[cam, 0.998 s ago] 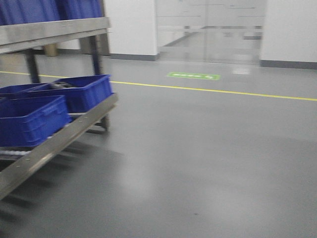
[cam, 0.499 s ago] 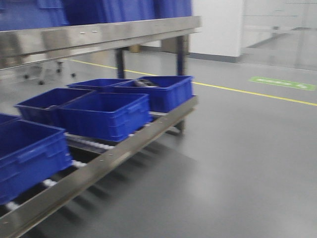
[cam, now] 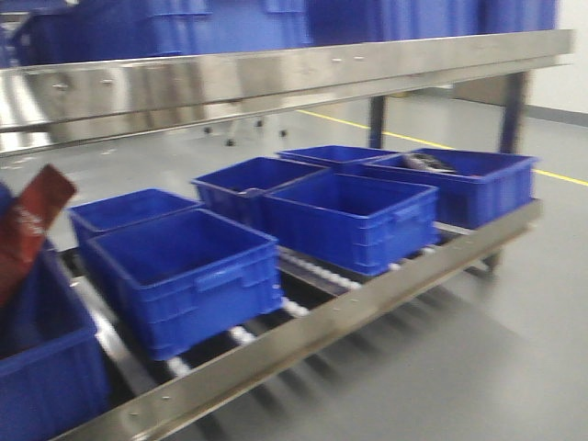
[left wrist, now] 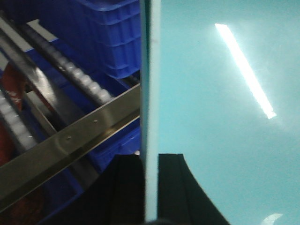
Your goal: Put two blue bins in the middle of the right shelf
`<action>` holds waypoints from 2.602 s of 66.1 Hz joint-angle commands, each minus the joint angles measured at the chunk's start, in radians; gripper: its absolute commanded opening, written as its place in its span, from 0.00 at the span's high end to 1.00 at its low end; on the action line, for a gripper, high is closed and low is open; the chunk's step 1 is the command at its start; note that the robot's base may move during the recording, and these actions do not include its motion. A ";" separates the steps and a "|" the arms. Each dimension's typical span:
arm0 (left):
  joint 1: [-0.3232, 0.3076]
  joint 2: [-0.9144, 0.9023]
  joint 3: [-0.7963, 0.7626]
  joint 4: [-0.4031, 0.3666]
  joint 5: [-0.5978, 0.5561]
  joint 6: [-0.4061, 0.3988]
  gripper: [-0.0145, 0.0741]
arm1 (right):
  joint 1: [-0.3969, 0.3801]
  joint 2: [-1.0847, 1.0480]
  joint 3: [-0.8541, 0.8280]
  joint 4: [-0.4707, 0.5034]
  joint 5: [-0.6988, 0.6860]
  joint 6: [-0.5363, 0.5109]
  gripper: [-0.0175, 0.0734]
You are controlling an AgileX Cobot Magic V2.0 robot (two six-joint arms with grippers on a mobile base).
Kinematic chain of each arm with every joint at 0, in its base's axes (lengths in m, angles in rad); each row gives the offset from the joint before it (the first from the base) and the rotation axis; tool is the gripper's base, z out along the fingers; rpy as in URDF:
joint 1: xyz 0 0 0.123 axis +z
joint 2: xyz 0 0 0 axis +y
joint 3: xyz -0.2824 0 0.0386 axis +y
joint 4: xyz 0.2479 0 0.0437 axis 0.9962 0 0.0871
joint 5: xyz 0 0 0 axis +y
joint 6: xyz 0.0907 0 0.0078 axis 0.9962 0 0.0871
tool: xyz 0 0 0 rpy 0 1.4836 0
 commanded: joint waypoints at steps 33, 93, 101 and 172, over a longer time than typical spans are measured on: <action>-0.015 -0.011 -0.016 -0.064 -0.142 -0.011 0.96 | 0.015 -0.015 -0.016 0.055 -0.277 -0.019 0.99; -0.015 -0.011 -0.016 -0.064 -0.142 -0.011 0.96 | 0.015 -0.015 -0.016 0.055 -0.277 -0.019 0.99; -0.015 -0.011 -0.016 -0.064 -0.142 -0.011 0.96 | 0.015 -0.015 -0.016 0.055 -0.277 -0.019 0.99; -0.015 -0.011 -0.016 -0.066 -0.141 -0.011 0.96 | 0.015 -0.014 -0.016 0.054 -0.278 -0.019 0.99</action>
